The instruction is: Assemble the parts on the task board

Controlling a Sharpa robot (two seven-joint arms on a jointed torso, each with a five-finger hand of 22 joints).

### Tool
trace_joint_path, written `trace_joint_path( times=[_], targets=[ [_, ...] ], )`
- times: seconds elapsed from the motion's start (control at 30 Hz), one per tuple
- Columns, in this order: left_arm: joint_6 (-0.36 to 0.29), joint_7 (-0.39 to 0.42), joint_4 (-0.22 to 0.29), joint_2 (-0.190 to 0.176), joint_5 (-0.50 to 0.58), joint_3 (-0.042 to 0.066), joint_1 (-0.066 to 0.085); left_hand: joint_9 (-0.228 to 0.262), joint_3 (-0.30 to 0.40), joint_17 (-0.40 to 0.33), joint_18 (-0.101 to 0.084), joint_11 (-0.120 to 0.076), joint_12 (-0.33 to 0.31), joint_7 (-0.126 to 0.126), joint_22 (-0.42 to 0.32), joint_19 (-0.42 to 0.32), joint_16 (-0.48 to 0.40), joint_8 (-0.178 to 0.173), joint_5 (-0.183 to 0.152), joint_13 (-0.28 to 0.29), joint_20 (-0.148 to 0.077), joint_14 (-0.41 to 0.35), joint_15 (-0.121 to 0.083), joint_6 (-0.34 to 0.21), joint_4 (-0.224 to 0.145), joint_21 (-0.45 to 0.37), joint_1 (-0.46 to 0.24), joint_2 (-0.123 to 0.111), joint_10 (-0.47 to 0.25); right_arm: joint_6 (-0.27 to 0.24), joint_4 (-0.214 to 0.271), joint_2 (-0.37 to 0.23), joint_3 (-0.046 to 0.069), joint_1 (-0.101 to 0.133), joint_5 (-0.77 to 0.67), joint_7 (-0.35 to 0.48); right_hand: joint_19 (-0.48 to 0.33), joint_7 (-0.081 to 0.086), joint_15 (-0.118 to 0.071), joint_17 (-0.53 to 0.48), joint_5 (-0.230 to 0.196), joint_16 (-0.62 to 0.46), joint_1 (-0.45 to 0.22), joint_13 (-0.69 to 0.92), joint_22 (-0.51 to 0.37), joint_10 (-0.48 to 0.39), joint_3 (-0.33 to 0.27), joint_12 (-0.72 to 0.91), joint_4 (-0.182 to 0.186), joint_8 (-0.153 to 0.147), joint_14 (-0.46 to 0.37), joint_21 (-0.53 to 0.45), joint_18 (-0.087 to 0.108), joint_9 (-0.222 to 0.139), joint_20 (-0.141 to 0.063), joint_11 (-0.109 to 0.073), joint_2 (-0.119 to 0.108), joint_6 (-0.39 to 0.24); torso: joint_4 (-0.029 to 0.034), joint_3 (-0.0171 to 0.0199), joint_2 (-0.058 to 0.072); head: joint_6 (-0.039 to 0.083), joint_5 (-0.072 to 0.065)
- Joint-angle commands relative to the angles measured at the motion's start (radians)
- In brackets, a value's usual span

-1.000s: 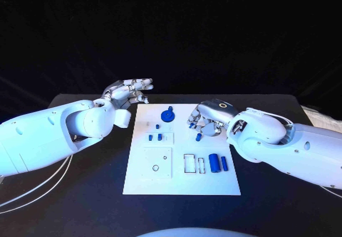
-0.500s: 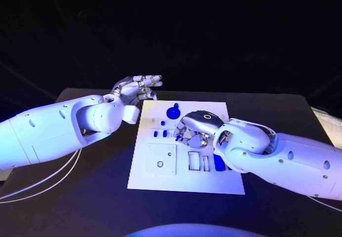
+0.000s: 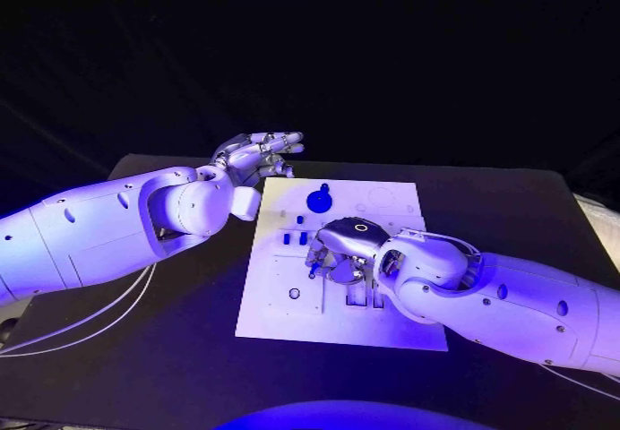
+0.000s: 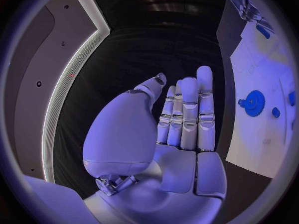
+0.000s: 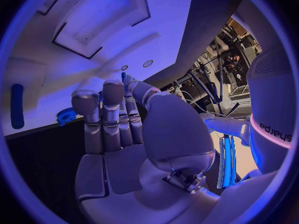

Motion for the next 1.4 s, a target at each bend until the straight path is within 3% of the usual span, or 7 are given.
trace_joint_path(
  times=[0.03,0.4,0.8,0.97,1.1,1.2,1.4],
  targets=[
    [0.010,0.003,0.003,0.002,0.004,0.001,0.000,-0.001,-0.006,-0.001,0.011,0.000,0.005,0.002,-0.001,0.002,-0.002,0.001,-0.001,0.001,0.006,-0.004,0.001,-0.006,0.002,-0.002,0.007,0.005,-0.009,0.034,-0.004,0.006,0.000,-0.004,-0.019,0.014,0.002,0.005,-0.002,0.003,0.005,0.008,0.001,0.002,0.000,0.003,0.005,-0.005,0.001,0.006,0.021,0.006,-0.011,0.001,0.002,0.002,0.008,-0.001,-0.0002,0.0004,0.000,-0.004,0.004],
    [0.013,0.000,0.003,0.003,0.004,0.001,0.000,-0.001,-0.006,-0.001,0.011,0.000,0.005,0.002,-0.001,0.002,-0.002,0.001,-0.001,0.001,0.006,-0.004,0.001,-0.006,0.002,-0.002,0.007,0.005,-0.009,0.063,-0.010,0.011,-0.001,-0.007,-0.035,0.005,0.002,0.005,-0.001,0.003,0.005,0.009,-0.001,0.002,0.001,0.004,0.005,-0.005,0.002,0.006,0.021,0.007,-0.011,0.001,0.003,0.002,0.008,-0.001,-0.0002,0.0002,-0.001,-0.012,0.007],
    [0.015,-0.003,0.003,0.002,0.004,0.001,0.000,-0.001,-0.008,-0.005,0.011,0.001,0.006,0.003,-0.003,0.002,-0.003,0.001,-0.001,0.001,0.006,-0.005,0.002,-0.008,0.002,-0.004,0.007,0.006,-0.010,0.069,-0.009,0.016,-0.001,-0.007,-0.082,-0.028,0.002,0.005,-0.001,0.005,0.005,0.011,-0.002,0.002,0.003,0.004,0.004,-0.005,0.002,0.006,0.021,0.009,-0.011,0.001,0.003,0.002,0.008,0.000,-0.0002,-0.0001,-0.001,-0.013,0.006],
    [0.015,-0.004,0.003,0.002,0.004,0.001,0.000,-0.001,-0.008,-0.005,0.011,0.001,0.006,0.003,-0.003,0.002,-0.003,0.001,-0.001,0.001,0.006,-0.005,0.002,-0.008,0.002,-0.004,0.007,0.006,-0.010,0.097,-0.009,0.026,-0.002,-0.007,-0.094,-0.038,0.001,0.005,-0.001,0.007,0.005,0.013,-0.004,0.002,0.004,0.005,0.003,-0.005,0.003,0.006,0.020,0.010,-0.011,0.002,0.003,0.002,0.007,0.000,-0.0008,-0.0005,-0.001,-0.013,0.005],
    [0.016,-0.004,0.003,0.004,0.004,0.001,0.000,-0.001,-0.008,-0.005,0.011,0.001,0.006,0.003,-0.003,0.002,-0.003,0.001,-0.001,0.001,0.006,-0.005,0.002,-0.008,0.002,-0.004,0.007,0.006,-0.010,0.107,-0.016,0.039,-0.007,-0.008,-0.105,-0.056,-0.004,0.006,0.001,0.008,0.005,0.018,-0.018,0.001,0.002,-0.001,-0.006,-0.008,0.008,0.003,0.018,0.010,-0.010,0.002,0.005,0.004,-0.003,-0.003,0.0005,-0.0005,0.000,-0.015,0.005],
    [0.018,-0.005,0.004,0.004,0.004,0.001,0.000,-0.001,-0.012,-0.007,0.011,0.002,0.007,0.003,-0.004,0.003,-0.004,0.001,-0.001,0.002,0.007,-0.006,0.003,-0.009,0.003,-0.006,0.006,0.007,-0.012,0.091,-0.017,0.041,-0.009,-0.012,-0.108,-0.067,-0.012,0.017,0.009,0.009,0.005,0.022,-0.034,-0.002,-0.006,-0.040,-0.013,-0.015,0.014,-0.012,0.014,0.008,-0.009,-0.006,0.010,0.016,-0.019,-0.036,0.0005,-0.0003,0.000,-0.016,0.005],
    [0.019,-0.006,0.004,0.003,0.004,0.001,0.000,-0.001,-0.013,-0.007,0.011,0.002,0.008,0.004,-0.005,0.003,-0.004,0.001,-0.001,0.002,0.007,-0.006,0.003,-0.010,0.004,-0.007,0.005,0.007,-0.013,0.068,-0.018,0.040,-0.011,-0.014,-0.109,-0.076,-0.036,0.037,0.025,-0.005,0.006,0.016,-0.056,-0.002,-0.037,-0.118,-0.026,-0.013,0.022,-0.014,0.004,-0.007,-0.004,-0.017,0.024,0.037,-0.049,-0.086,0.0000,-0.0006,-0.002,-0.016,0.006]
  ],
)
